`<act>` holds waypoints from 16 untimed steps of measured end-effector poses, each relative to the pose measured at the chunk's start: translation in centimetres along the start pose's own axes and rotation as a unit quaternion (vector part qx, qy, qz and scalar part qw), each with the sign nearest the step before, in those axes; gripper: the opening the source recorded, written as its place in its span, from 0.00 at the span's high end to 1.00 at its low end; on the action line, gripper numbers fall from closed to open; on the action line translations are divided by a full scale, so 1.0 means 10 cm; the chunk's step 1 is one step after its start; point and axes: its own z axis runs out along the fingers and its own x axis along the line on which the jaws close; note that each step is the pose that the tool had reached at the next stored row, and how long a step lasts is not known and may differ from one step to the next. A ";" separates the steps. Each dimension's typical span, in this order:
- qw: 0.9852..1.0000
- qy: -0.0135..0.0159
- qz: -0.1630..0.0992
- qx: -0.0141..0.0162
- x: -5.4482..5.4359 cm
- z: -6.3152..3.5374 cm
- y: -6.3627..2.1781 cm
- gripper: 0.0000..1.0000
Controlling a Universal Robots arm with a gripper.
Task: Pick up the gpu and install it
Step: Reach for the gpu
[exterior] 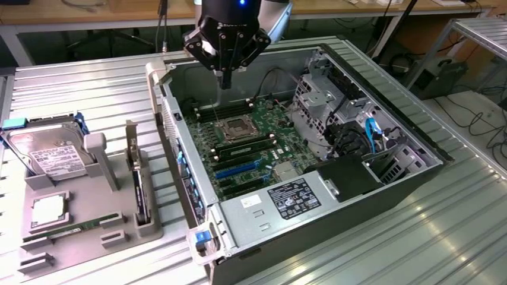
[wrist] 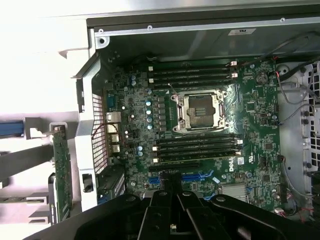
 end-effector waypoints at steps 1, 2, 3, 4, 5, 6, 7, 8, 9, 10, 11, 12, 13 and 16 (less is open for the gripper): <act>1.000 0.000 0.000 0.000 0.00 0.000 0.000 0.89; 1.000 0.000 0.000 0.000 0.00 0.000 0.000 0.89; 1.000 0.000 0.000 0.000 0.00 0.000 0.000 0.89; 1.000 0.000 0.000 0.000 0.01 0.000 -0.001 0.89; 1.000 0.000 0.000 0.000 0.02 0.000 -0.001 0.89; 1.000 0.000 0.000 0.000 0.02 0.000 -0.001 0.89; 1.000 0.000 0.000 0.000 0.02 0.000 -0.001 0.89; 1.000 0.000 0.000 0.000 0.02 0.000 -0.002 0.89; 1.000 0.000 0.000 0.000 0.02 -0.001 -0.002 0.89; 1.000 0.000 0.000 0.000 0.03 -0.001 -0.002 0.89; 1.000 0.000 0.000 0.000 0.03 -0.001 -0.003 0.89; 1.000 0.000 0.000 0.000 0.04 -0.001 -0.003 0.89; 1.000 0.000 0.000 0.000 0.04 -0.001 -0.003 0.89; 1.000 0.000 0.000 0.000 0.05 -0.001 -0.004 0.89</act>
